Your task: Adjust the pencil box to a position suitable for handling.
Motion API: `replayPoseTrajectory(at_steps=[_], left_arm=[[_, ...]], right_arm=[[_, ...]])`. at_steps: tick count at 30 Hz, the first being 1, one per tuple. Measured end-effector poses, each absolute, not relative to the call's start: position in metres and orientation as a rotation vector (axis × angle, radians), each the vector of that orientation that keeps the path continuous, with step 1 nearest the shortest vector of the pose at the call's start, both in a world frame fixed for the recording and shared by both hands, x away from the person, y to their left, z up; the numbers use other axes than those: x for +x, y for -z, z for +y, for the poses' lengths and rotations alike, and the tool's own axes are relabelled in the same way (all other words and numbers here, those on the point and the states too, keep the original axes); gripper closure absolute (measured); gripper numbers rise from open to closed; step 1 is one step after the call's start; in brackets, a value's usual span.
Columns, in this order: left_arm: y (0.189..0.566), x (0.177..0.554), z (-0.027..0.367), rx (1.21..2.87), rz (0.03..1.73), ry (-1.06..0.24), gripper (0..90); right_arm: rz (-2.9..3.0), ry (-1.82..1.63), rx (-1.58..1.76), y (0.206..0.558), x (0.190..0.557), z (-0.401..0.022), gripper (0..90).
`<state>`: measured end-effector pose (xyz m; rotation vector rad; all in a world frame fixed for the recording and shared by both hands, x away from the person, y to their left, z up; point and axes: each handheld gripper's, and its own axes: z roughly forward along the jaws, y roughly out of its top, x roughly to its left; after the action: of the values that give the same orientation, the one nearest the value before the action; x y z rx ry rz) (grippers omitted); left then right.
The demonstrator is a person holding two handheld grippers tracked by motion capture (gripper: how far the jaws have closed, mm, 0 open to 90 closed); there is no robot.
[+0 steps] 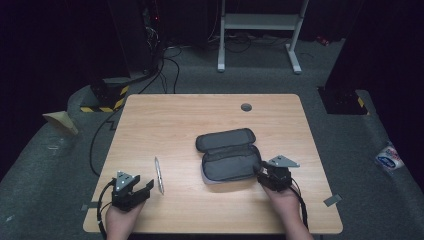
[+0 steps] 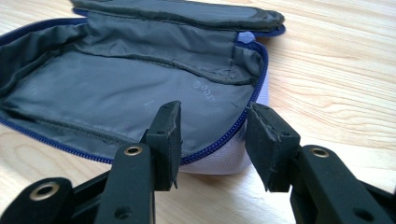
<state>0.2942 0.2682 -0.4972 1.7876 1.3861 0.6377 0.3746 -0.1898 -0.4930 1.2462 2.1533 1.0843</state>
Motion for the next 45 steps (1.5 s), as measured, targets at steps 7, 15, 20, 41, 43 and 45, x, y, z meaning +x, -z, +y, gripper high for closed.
replayPoseTrajectory(at_steps=[7,15,20,41,43,45], left_arm=[[0.485,0.297,0.229,1.797,1.254,-0.531,40.2],[0.481,0.317,0.178,1.824,1.123,-0.419,40.4],[0.486,0.332,0.156,1.832,1.108,-0.365,42.0],[0.504,0.355,0.146,1.885,1.165,-0.392,63.7],[0.505,0.355,0.151,1.886,1.165,-0.402,63.6],[0.505,0.354,0.156,1.873,1.184,-0.402,63.4]], right_arm=[[2.164,-1.086,1.224,0.494,0.369,-0.183,53.8],[2.13,-1.078,1.255,0.5,0.363,-0.18,52.6],[2.114,-1.077,1.267,0.503,0.358,-0.178,52.8],[2.172,-1.058,1.236,0.504,0.358,-0.159,52.7],[2.178,-1.063,1.235,0.504,0.358,-0.156,52.7],[2.191,-1.067,1.22,0.506,0.358,-0.153,52.6]])
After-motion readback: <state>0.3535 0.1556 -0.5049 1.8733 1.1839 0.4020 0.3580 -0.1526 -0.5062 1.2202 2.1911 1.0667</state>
